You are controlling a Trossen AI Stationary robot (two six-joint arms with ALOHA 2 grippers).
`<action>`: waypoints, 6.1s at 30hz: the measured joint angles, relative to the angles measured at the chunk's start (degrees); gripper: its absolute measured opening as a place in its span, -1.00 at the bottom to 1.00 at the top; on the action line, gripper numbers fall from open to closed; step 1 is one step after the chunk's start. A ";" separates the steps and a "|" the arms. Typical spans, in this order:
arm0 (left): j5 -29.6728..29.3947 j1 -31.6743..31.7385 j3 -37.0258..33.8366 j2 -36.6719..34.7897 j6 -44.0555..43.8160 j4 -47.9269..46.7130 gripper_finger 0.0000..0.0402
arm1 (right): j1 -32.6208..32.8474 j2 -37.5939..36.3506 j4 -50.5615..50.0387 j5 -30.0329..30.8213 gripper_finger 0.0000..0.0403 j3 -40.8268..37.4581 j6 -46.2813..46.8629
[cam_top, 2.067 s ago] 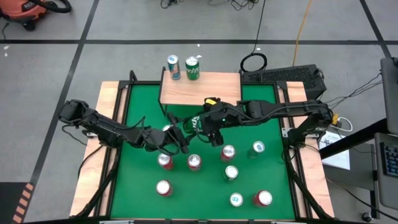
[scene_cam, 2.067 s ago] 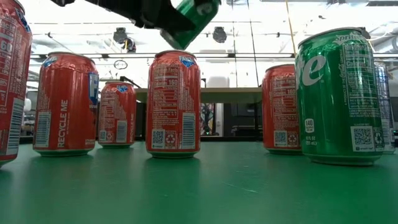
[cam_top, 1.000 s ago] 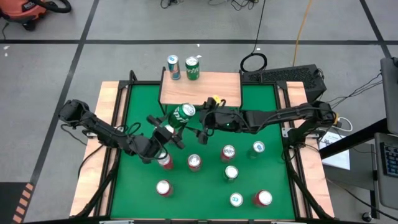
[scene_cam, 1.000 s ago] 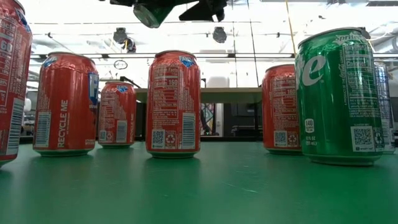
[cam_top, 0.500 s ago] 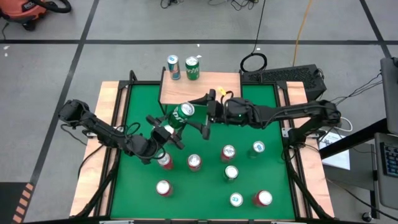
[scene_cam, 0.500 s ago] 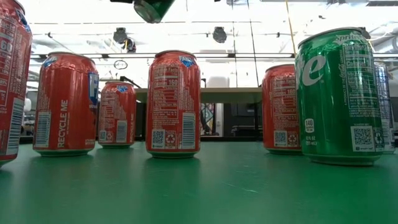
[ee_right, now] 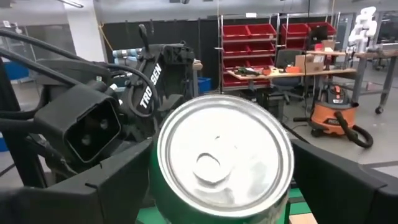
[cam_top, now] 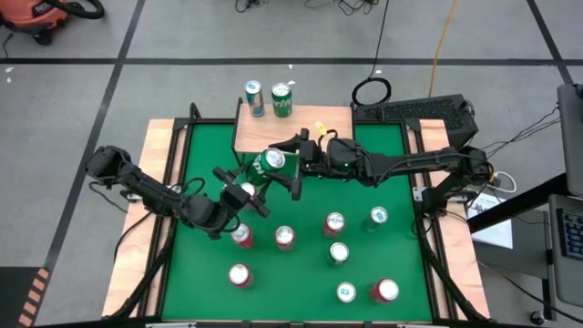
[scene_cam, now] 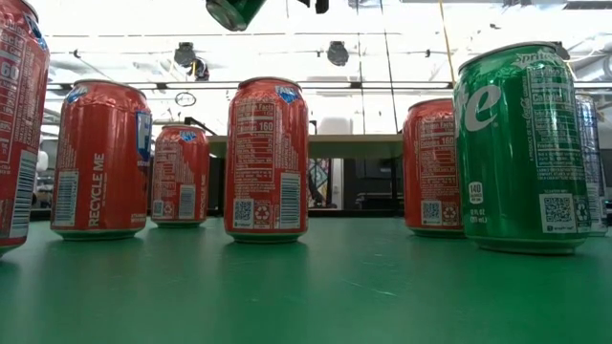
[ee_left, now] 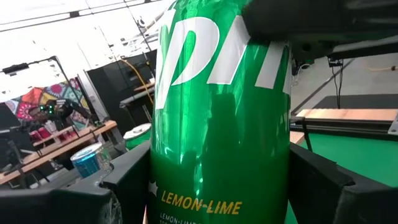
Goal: Place canned beverage on shelf
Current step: Put the green soda can on the shelf aligned with the other green soda can
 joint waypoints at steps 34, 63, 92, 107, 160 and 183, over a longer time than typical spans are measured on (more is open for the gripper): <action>2.93 1.18 0.01 0.02 -2.29 -0.89 0.42 | -0.35 0.87 2.08 0.11 0.44 0.00 -1.11; -1.34 -1.32 0.07 -5.66 -0.78 -7.21 0.96 | -14.77 -0.76 -19.48 -14.64 0.49 6.35 -13.83; 28.58 8.96 0.03 -26.43 -36.15 -57.96 0.96 | -29.11 15.83 -27.66 -37.42 0.50 20.06 -28.62; 29.18 8.59 0.03 -26.43 -38.37 -60.84 0.96 | -30.56 19.21 -36.70 -37.01 0.50 25.46 -31.97; 31.06 8.59 -0.02 -26.40 -39.76 -63.42 0.96 | -26.04 10.32 -39.57 -23.51 0.72 25.35 -28.31; 31.06 8.59 -0.02 -26.35 -40.23 -63.62 0.96 | -18.03 7.99 -40.46 -15.17 -0.23 10.02 -26.82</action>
